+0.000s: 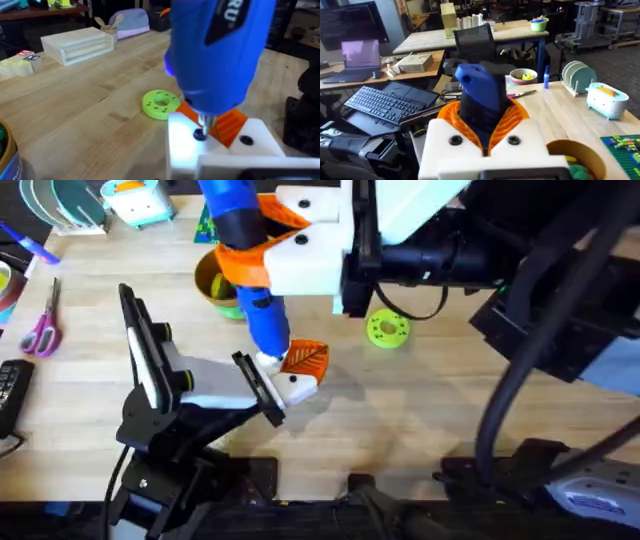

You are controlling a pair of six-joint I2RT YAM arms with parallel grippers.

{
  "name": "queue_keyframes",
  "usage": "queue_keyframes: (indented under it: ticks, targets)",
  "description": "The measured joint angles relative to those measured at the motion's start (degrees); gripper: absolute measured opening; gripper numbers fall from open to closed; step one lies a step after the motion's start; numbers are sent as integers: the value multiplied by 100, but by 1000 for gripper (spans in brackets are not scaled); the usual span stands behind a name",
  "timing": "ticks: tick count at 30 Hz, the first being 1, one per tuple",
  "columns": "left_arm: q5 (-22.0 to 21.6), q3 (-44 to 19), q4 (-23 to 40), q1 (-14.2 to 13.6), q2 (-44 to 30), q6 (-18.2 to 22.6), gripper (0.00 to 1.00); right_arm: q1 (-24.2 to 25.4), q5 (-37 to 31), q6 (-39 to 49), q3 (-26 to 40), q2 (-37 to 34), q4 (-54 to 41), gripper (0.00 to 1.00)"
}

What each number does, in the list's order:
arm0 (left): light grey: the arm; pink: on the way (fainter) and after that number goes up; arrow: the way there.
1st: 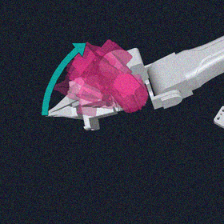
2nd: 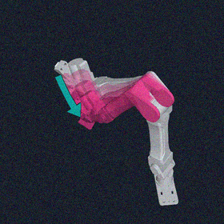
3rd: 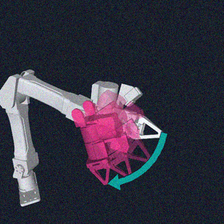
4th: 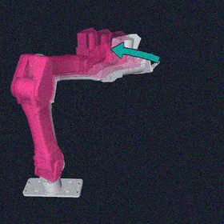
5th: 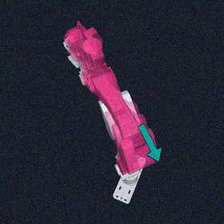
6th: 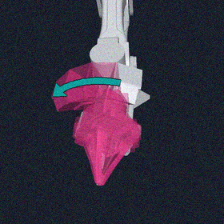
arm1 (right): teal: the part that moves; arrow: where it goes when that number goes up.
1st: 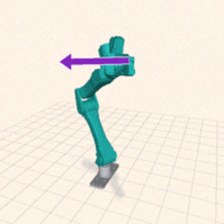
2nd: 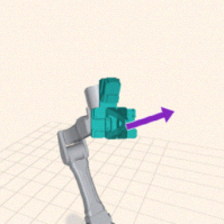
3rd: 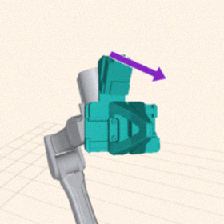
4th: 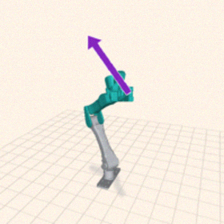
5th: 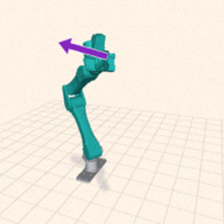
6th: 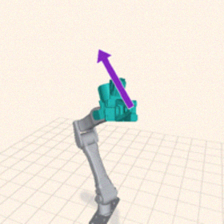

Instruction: Pick up the gripper from the table and insert it into the empty holder that is missing its gripper. Then pick up a screw, insert it into the mounting hole, and use the screwdriver to tighten it. Finally, clean up the table by picking up the vegetable and placing it into the bucket.

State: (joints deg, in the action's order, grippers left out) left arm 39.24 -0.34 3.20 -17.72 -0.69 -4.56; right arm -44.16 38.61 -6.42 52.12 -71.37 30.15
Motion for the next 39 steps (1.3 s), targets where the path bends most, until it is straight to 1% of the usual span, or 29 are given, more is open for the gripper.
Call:
queue_keyframes:
  ticks: [8, 13, 18, 26, 34, 39]
  targets:
    - [-2, 0, 0, 0, 0, 0, 8, 0, 0, 5, 0, 2, 309, 26]
    - [-2, 0, 0, 0, 0, 0, 8, 0, 2, 5, 0, 0, 258, 26]
    - [-2, 0, 0, 0, 0, -2, 8, 0, 2, 3, 0, 0, -18, 26]
    - [-2, 0, 0, 0, 0, 0, 8, 26, 1, 25, 0, 0, -15, 26]
    - [-2, 0, 0, 0, 0, 0, 8, 218, -4, 43, 0, 0, -26, 26]
    - [-2, 0, 0, 0, 0, 0, 8, 223, 2, 44, 0, 0, -37, 26]
